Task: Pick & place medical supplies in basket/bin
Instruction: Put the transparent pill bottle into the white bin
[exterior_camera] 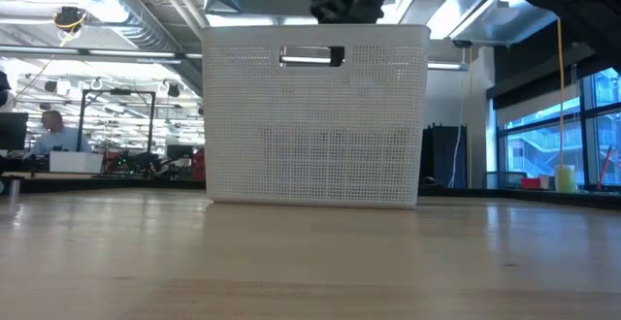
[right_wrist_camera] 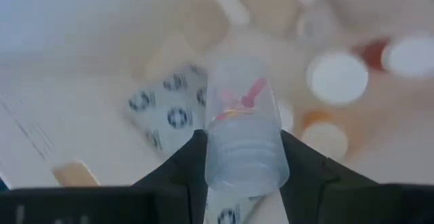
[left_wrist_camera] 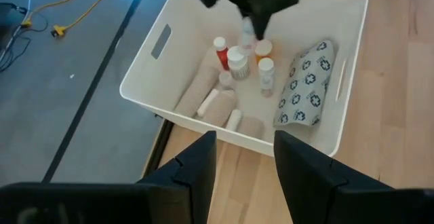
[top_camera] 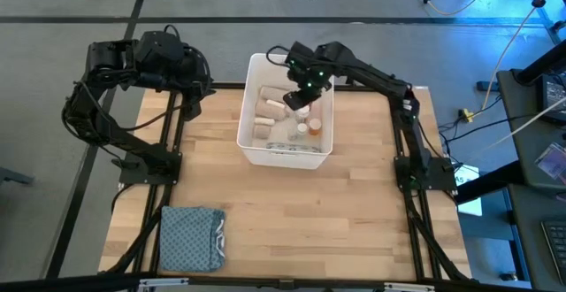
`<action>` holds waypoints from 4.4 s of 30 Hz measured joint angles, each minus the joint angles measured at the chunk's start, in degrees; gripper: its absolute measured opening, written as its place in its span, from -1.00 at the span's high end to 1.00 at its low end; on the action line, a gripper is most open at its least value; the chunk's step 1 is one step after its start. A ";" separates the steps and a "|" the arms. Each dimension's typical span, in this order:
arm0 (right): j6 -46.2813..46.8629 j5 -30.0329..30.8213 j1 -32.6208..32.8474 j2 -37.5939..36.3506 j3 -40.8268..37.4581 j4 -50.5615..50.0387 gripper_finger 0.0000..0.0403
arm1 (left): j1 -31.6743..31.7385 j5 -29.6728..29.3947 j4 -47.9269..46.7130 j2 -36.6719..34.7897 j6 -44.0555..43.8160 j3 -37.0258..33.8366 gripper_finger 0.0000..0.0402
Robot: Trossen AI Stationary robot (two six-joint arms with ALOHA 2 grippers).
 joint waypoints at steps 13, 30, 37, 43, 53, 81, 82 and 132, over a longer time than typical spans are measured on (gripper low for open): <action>2.98 3.65 -0.25 0.76 0.01 -7.02 0.34 | 0.00 0.00 0.04 0.00 0.11 0.00 0.30; -28.73 21.42 2.46 2.82 -0.28 -1.05 0.34 | 0.00 0.00 0.04 0.13 0.03 -0.02 0.30; -28.51 22.13 2.04 2.82 -0.44 -8.00 0.34 | 0.00 0.00 0.06 1.76 -1.42 -0.02 0.30; -26.97 20.77 1.56 3.30 -1.60 -7.66 0.34 | 0.02 0.02 0.07 4.31 -1.42 -0.02 0.30; -23.39 13.45 2.79 6.32 -1.68 -7.63 0.34 | 0.01 0.09 0.07 6.45 -0.08 -0.02 0.30; -8.96 7.00 3.48 6.30 -11.27 -7.73 0.32 | 0.02 0.22 0.05 5.66 0.14 -0.04 0.30; -8.88 7.10 3.48 6.32 -10.53 -7.59 0.32 | 0.02 0.22 0.07 5.66 0.14 -0.04 0.30; -13.90 11.68 -0.52 11.60 -10.36 -7.63 0.33 | 0.01 0.22 0.04 5.64 0.14 -0.04 0.30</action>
